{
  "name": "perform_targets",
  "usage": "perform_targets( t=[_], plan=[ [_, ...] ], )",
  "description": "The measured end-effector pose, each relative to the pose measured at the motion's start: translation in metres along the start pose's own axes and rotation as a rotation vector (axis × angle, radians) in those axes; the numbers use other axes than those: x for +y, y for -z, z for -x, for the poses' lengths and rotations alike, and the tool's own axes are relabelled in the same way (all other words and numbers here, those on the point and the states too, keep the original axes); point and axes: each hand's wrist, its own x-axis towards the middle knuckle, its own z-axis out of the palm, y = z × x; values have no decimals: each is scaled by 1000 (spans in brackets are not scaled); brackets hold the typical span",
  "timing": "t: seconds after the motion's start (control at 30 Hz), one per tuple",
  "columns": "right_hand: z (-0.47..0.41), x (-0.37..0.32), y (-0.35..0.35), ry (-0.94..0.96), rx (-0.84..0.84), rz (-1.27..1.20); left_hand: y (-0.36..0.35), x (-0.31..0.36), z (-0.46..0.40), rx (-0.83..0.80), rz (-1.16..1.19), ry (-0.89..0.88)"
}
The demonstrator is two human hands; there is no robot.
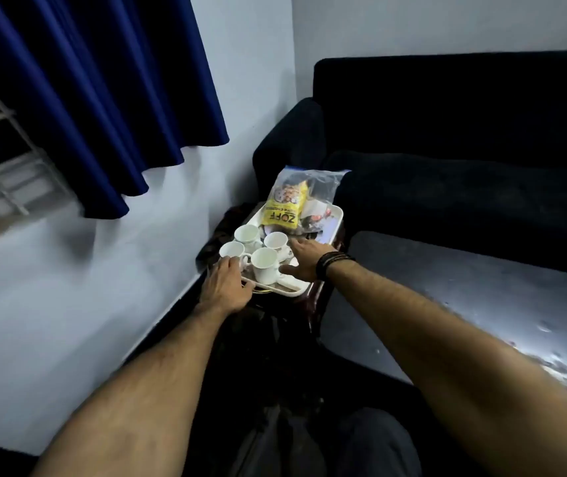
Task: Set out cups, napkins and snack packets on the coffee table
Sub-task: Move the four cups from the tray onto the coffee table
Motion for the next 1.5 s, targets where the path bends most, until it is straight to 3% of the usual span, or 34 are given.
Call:
perform_targets(
  t=[0.4, 0.63, 0.8, 1.03, 1.2, 1.5],
  plan=[
    [-66, -29, -68, -113, 57, -208, -17, -11, -92, -149, 57, 203],
    [-79, -35, -94, -153, 164, -292, -36, -29, -108, -137, 23, 238],
    [-78, -30, -95, -166, 147, -339, -33, -26, -108, -137, 32, 258],
    [-37, -13, -76, -117, 332, -565, -15, 1, -76, 83, 24, 239],
    [6, 35, -41, -223, 488, -583, 7, 44, -54, 141, 16, 100],
    [155, 188, -33, -599, 394, -427, -61, 207, 17, -67, 110, -82]
  ],
)
